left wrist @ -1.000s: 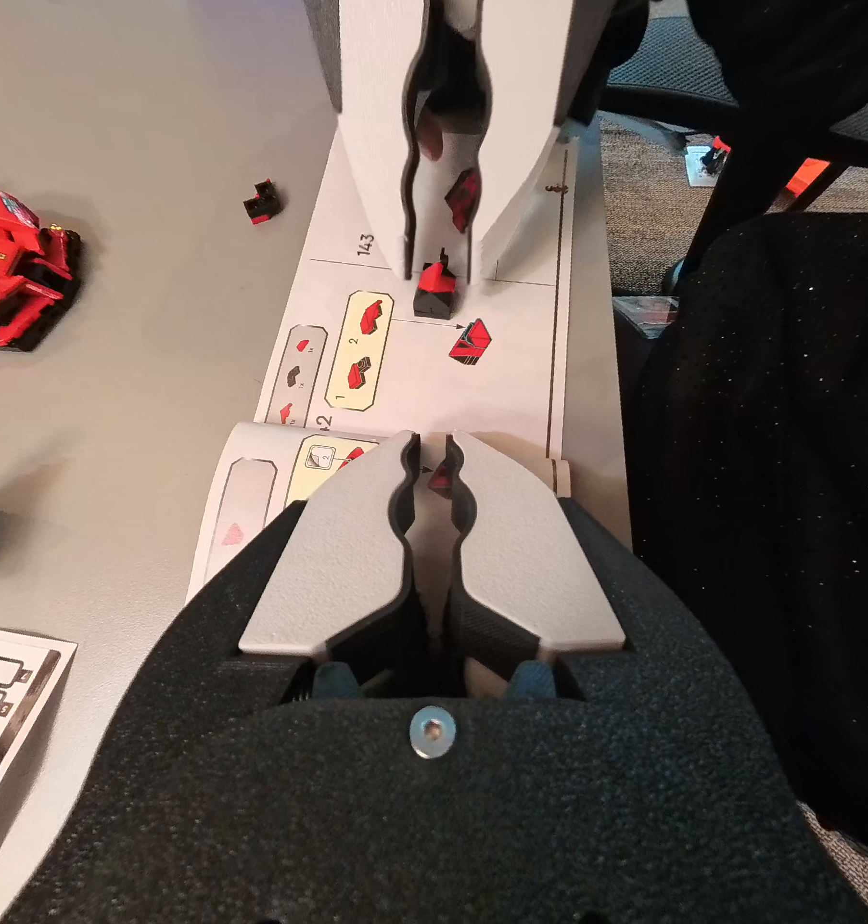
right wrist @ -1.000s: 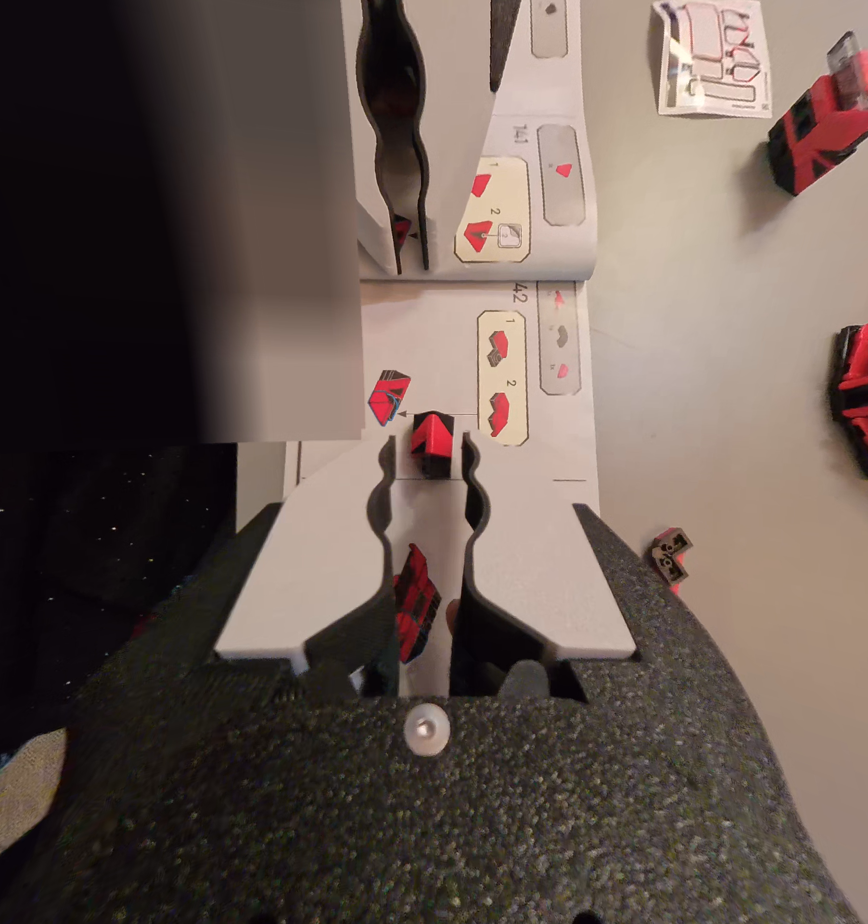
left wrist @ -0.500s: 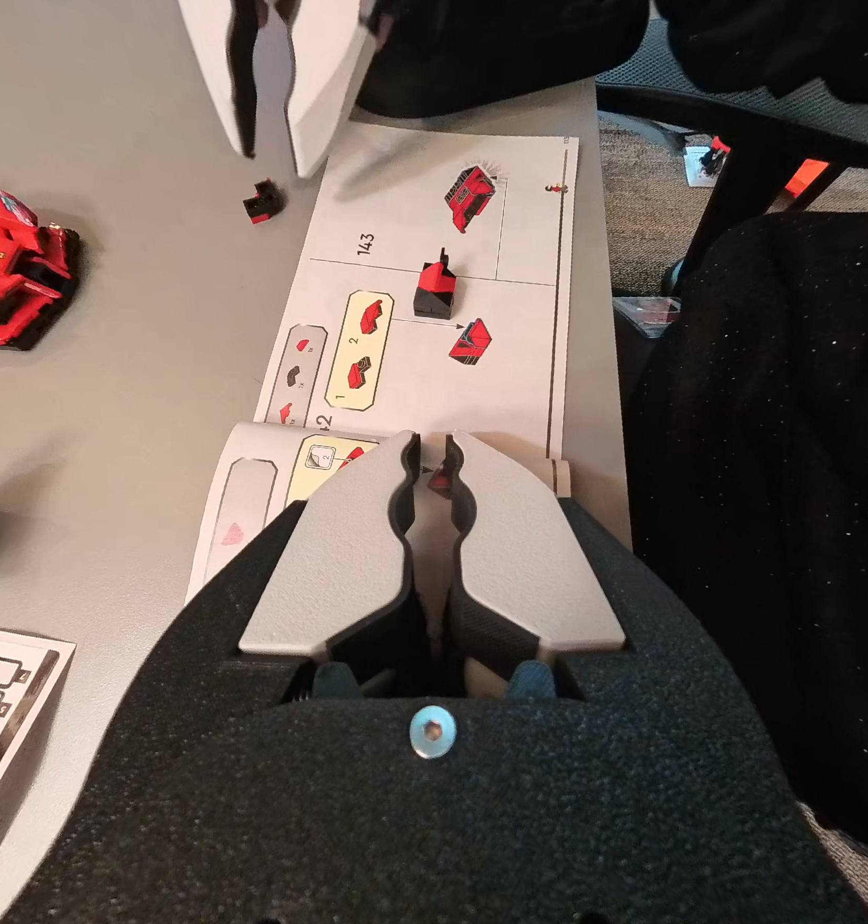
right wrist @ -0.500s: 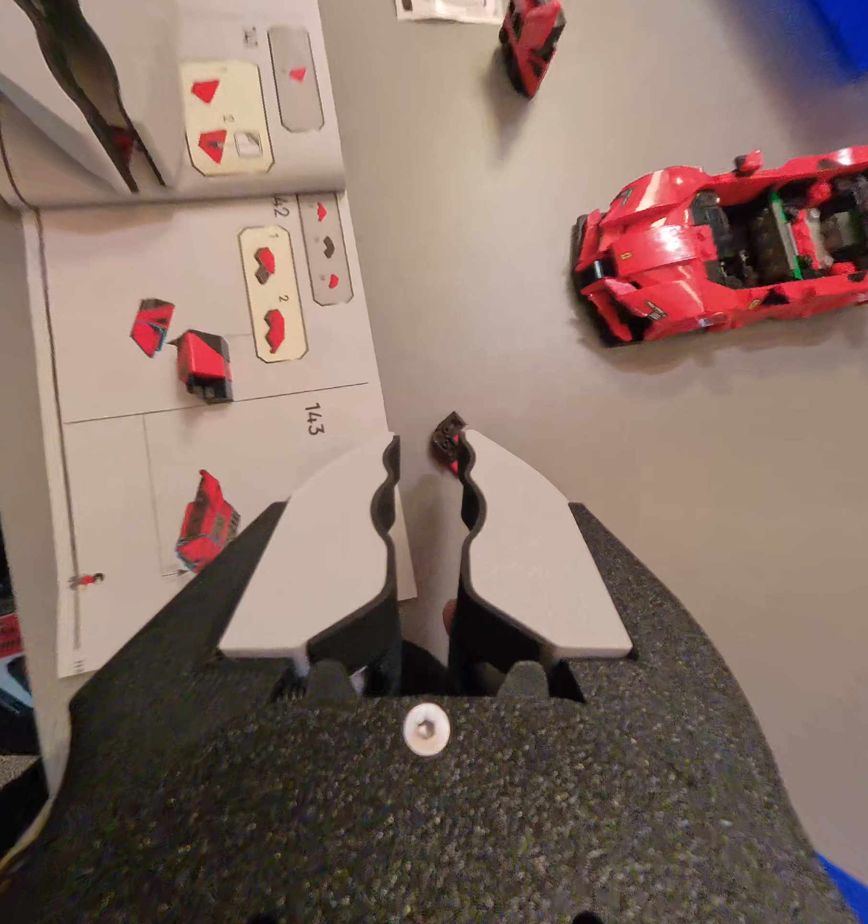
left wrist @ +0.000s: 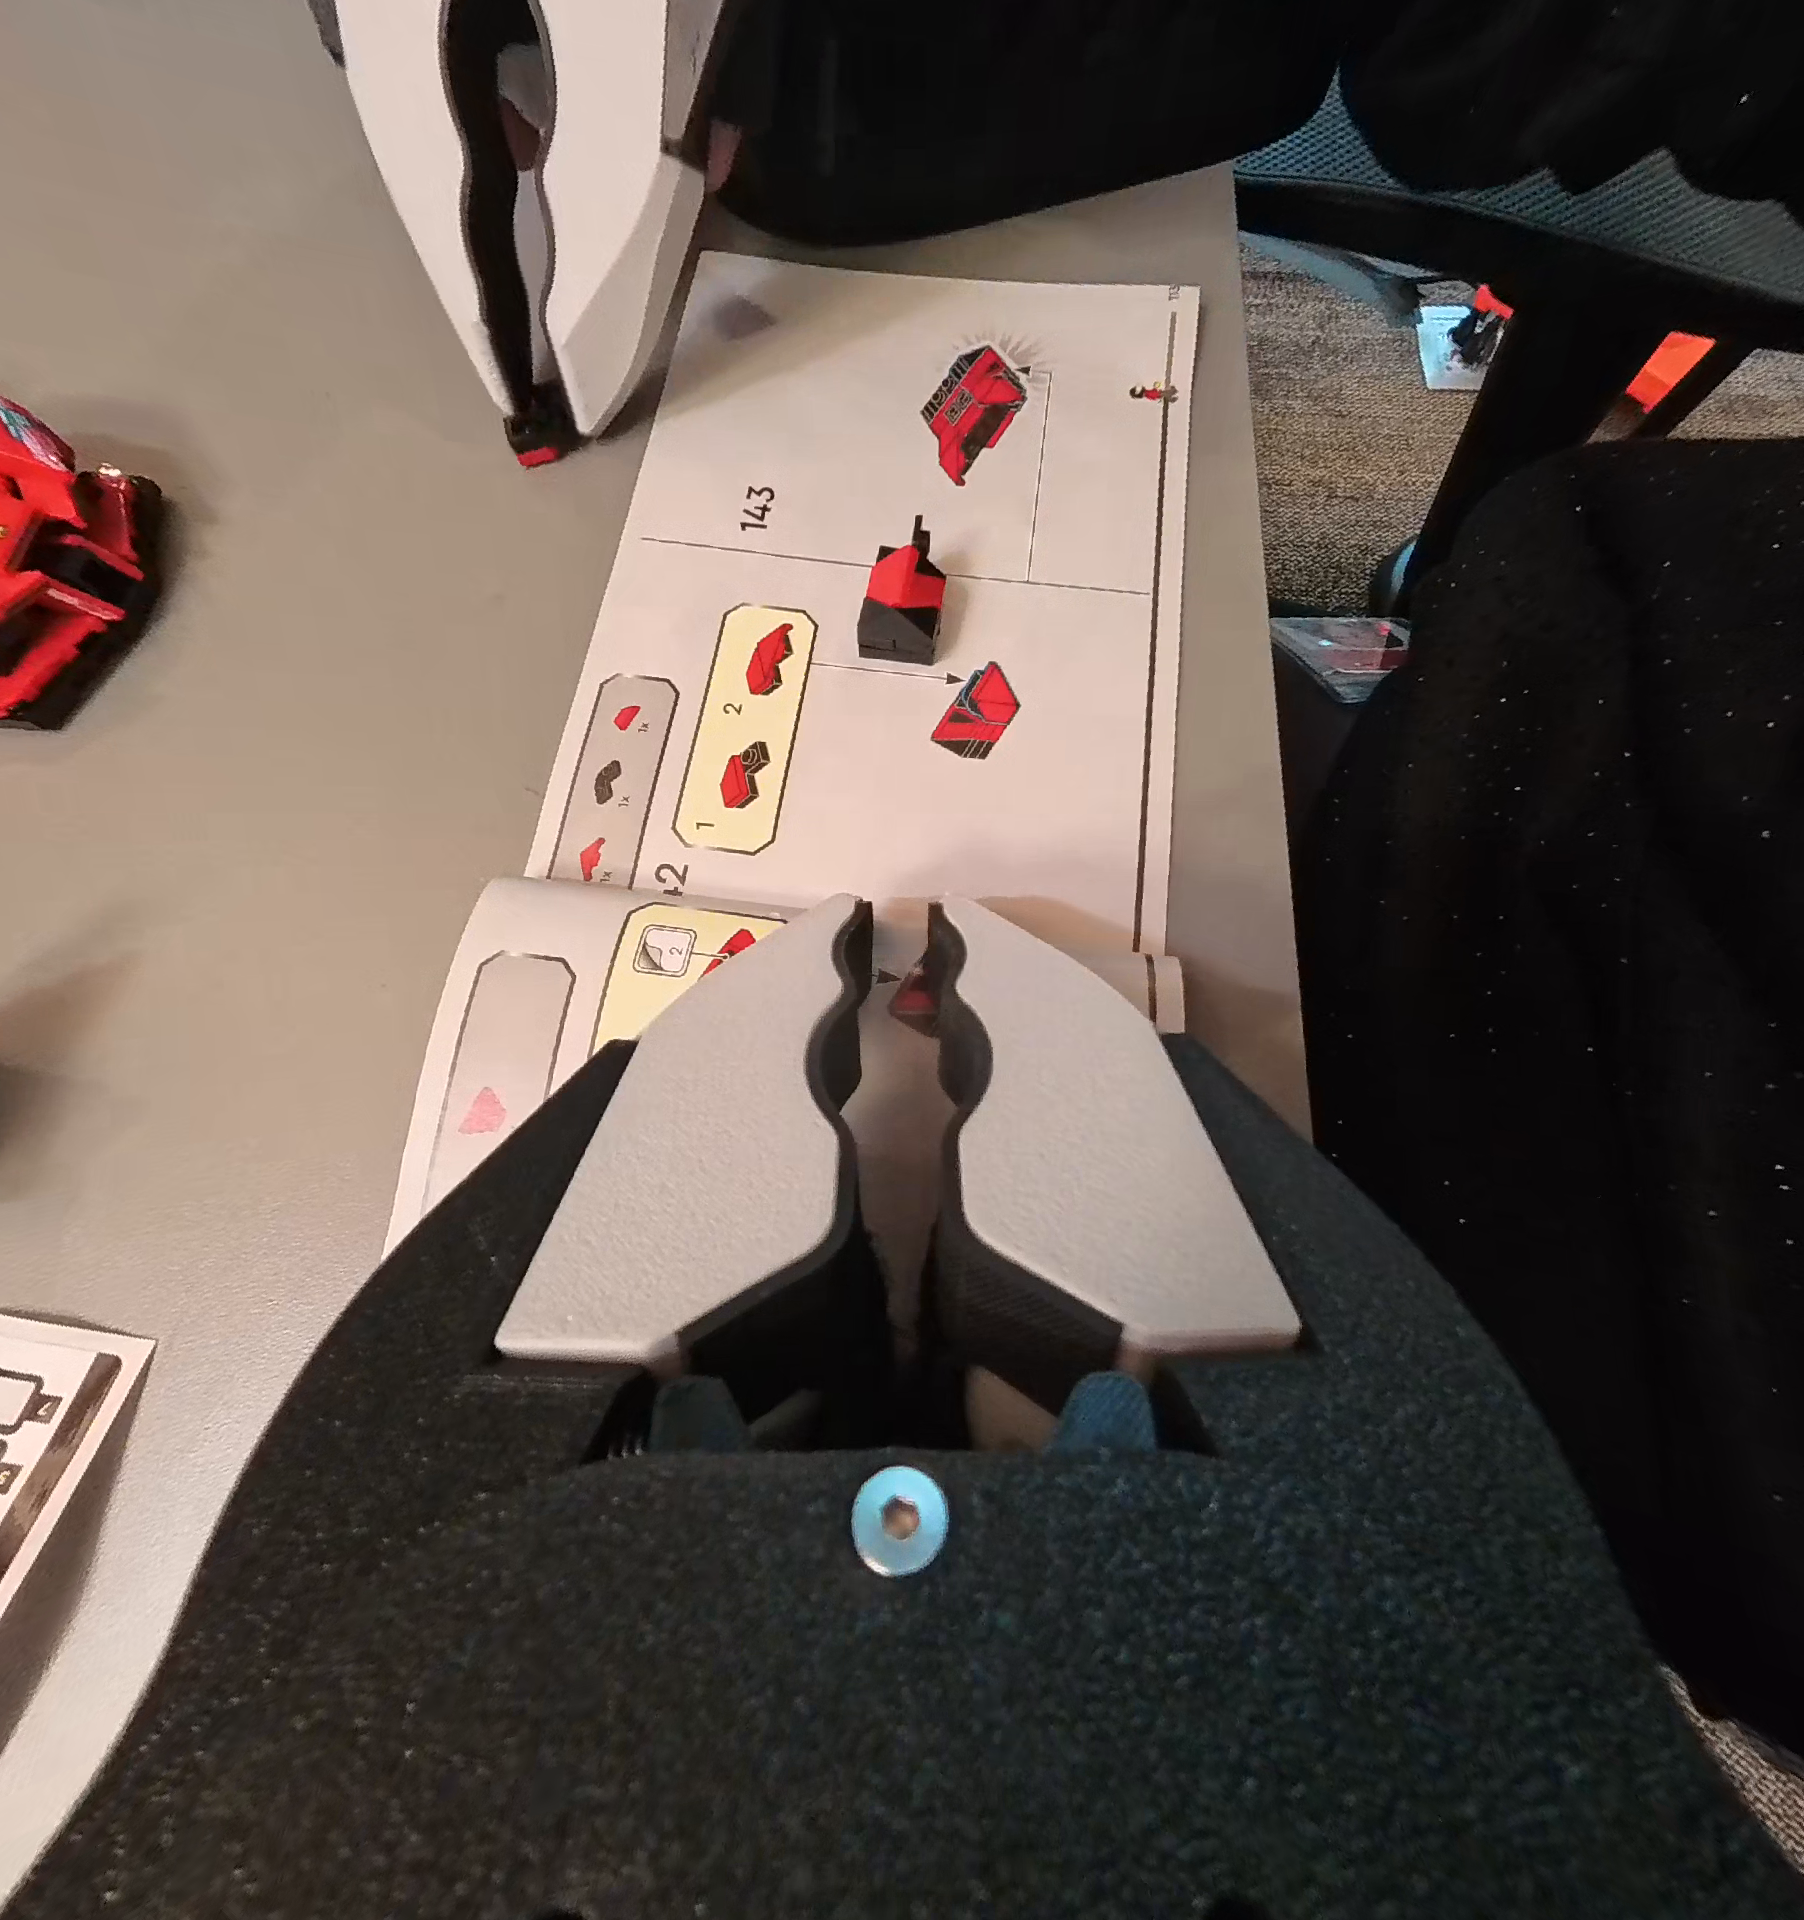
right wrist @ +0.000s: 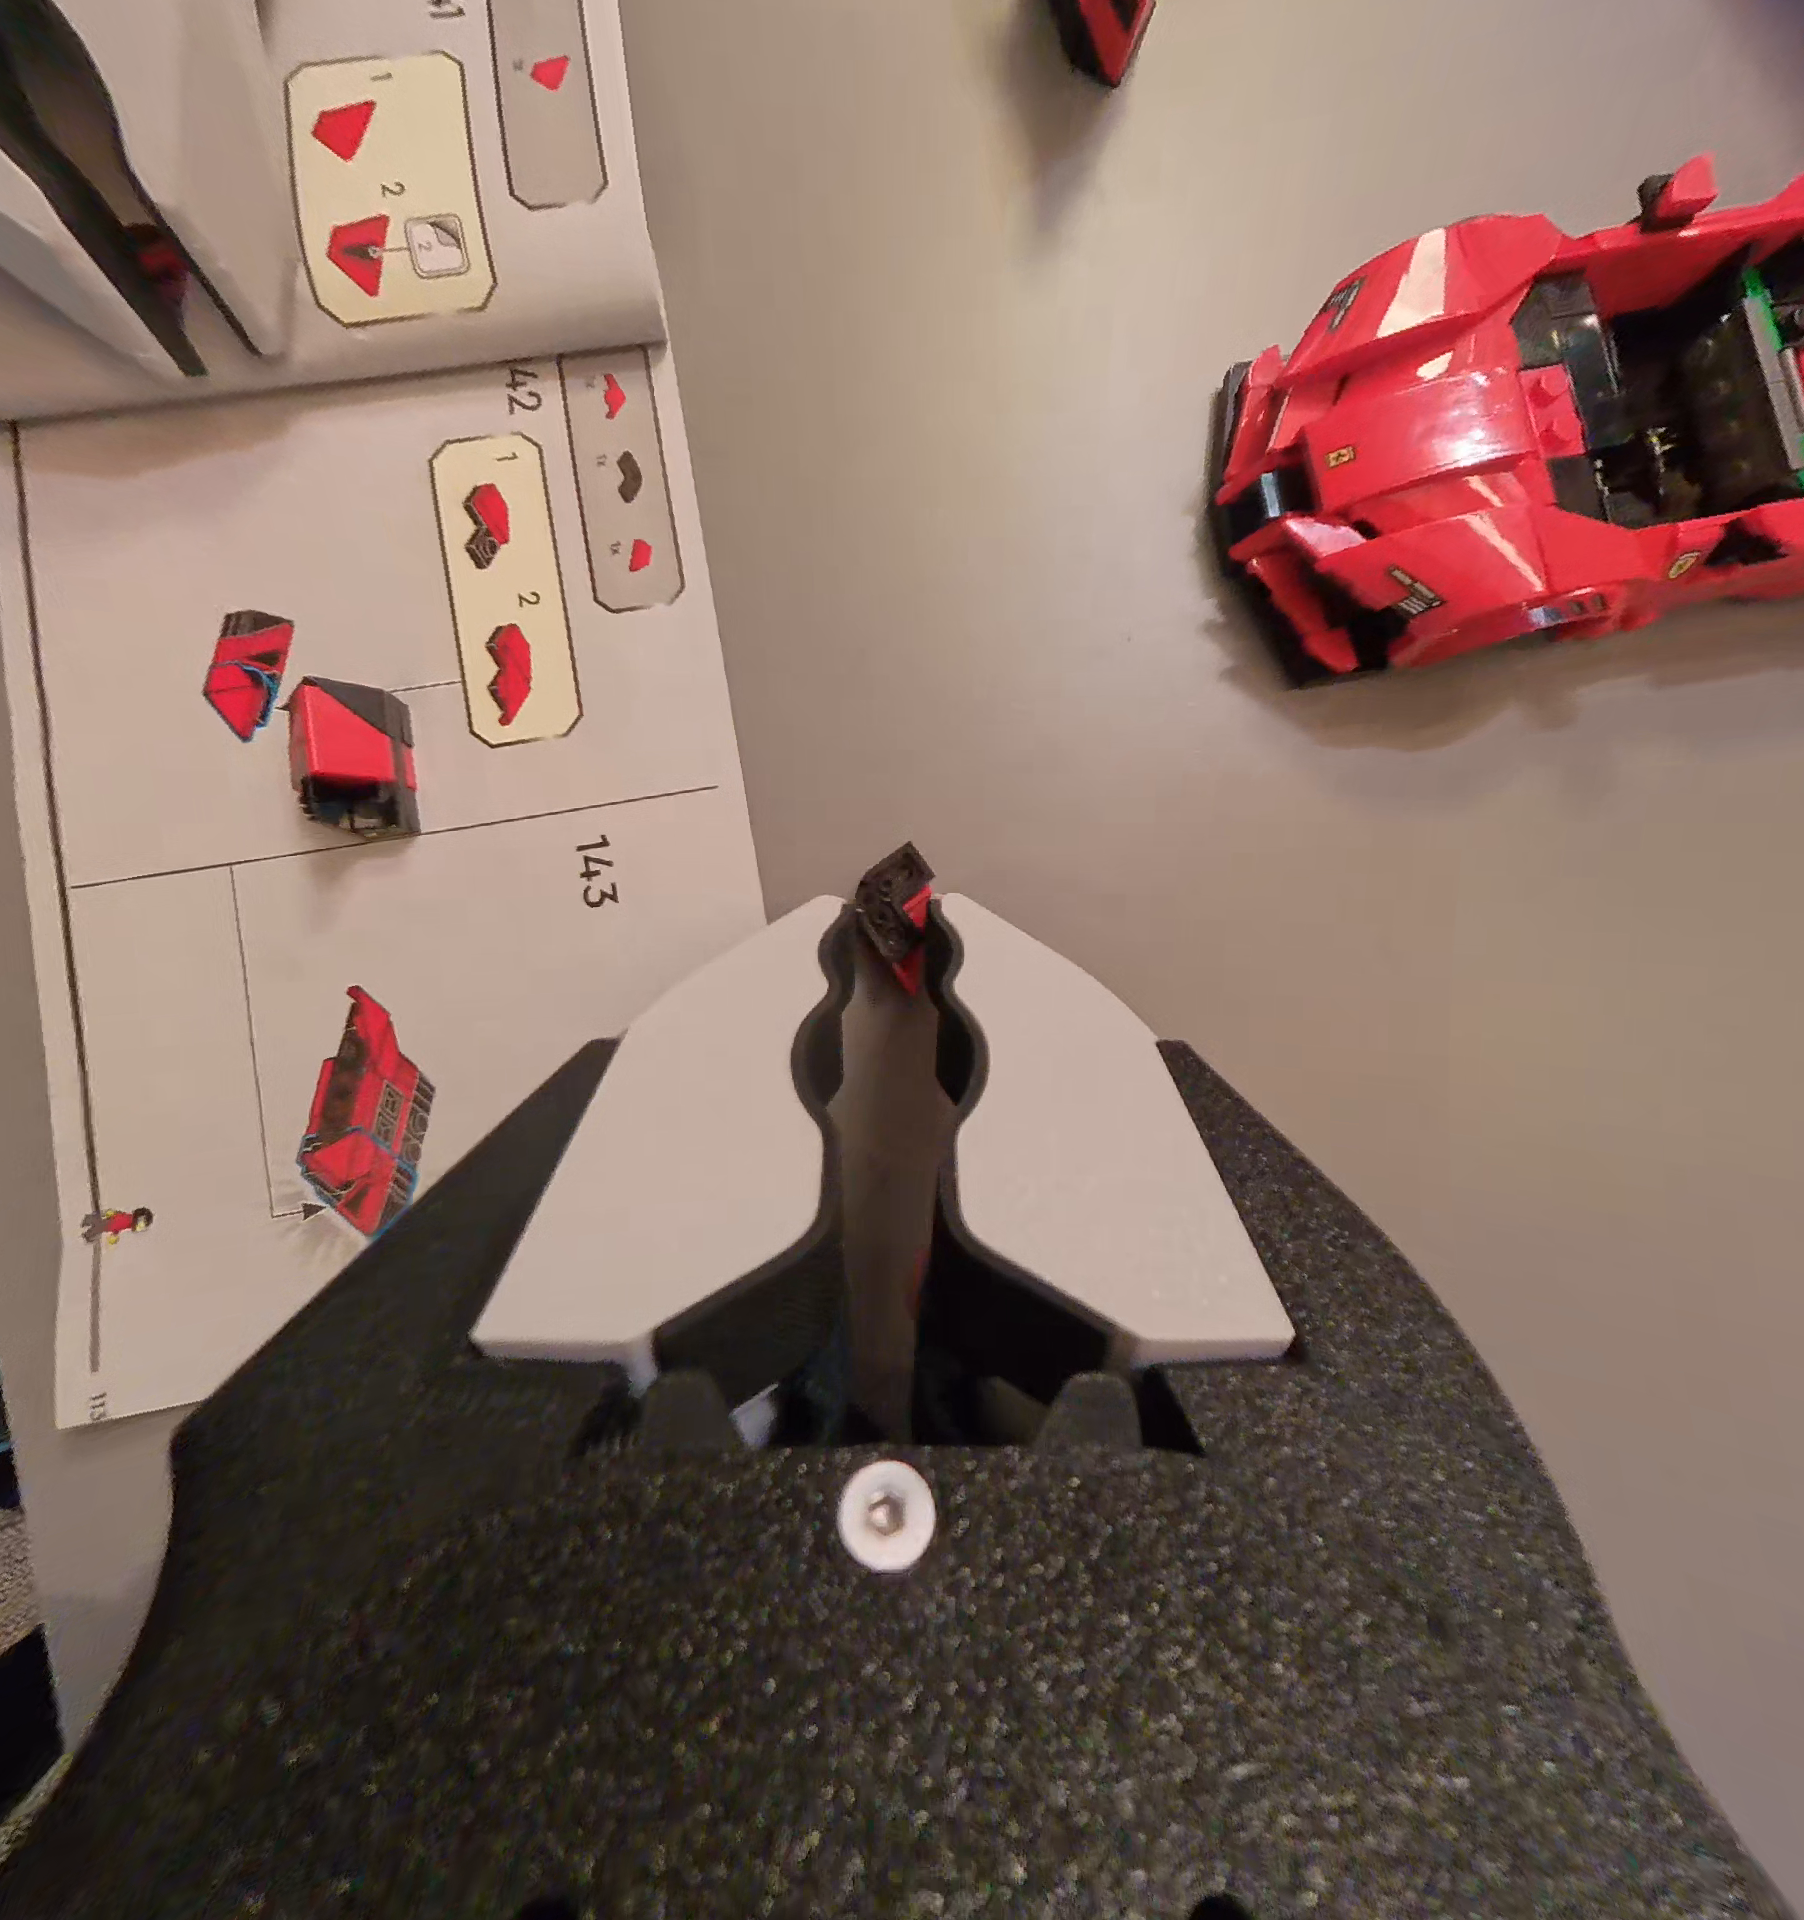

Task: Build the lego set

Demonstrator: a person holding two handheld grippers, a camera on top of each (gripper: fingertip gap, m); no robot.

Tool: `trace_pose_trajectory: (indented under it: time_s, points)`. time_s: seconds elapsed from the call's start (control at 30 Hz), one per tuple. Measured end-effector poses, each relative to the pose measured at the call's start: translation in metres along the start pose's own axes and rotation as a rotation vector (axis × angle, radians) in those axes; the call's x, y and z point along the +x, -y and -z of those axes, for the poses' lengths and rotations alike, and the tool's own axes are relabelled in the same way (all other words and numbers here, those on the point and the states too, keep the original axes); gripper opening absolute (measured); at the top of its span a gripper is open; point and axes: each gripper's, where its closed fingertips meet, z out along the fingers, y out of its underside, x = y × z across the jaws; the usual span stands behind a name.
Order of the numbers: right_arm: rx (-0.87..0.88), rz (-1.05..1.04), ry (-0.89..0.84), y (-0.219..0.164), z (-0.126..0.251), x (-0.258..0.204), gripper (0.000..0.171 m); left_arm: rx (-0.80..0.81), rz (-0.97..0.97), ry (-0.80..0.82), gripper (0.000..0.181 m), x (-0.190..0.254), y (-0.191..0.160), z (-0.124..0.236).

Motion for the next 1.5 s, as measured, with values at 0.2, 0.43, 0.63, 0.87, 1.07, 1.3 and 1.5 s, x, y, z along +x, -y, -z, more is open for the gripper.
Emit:
trace_pose_trajectory:
  time_s: [0.2, 0.43, 0.63, 0.87, 1.07, 1.3, 1.5]
  points:
    - [0.133, -0.057, 0.136, 0.021, 0.017, -0.025, 0.013, 0.019, -0.064, 0.023, 0.020, 0.001, 0.004, 0.003]
    - [0.272, -0.140, 0.506, 0.063, 0.048, -0.090, 0.012, 0.128, -0.461, 0.265, 0.027, 0.003, 0.062, 0.013]
    - [0.232, -0.161, 0.660, 0.073, 0.055, -0.126, 0.012, 0.171, -0.644, 0.308, 0.024, 0.019, 0.091, 0.006]
    - [0.221, -0.166, 0.697, 0.078, 0.059, -0.137, 0.012, 0.174, -0.621, 0.264, 0.007, 0.030, 0.092, 0.003]
    - [0.358, -0.124, 0.692, 0.095, 0.073, -0.134, 0.019, 0.291, -0.353, 0.168, 0.006, 0.031, 0.095, 0.008]
    - [0.586, 0.216, 0.228, 0.111, 0.082, -0.125, 0.024, 0.664, 0.210, -0.138, 0.006, 0.029, 0.115, 0.037]
    - [0.585, 0.144, 0.214, 0.112, 0.080, -0.123, 0.017, 0.664, 0.221, -0.143, 0.006, 0.031, 0.114, 0.030]
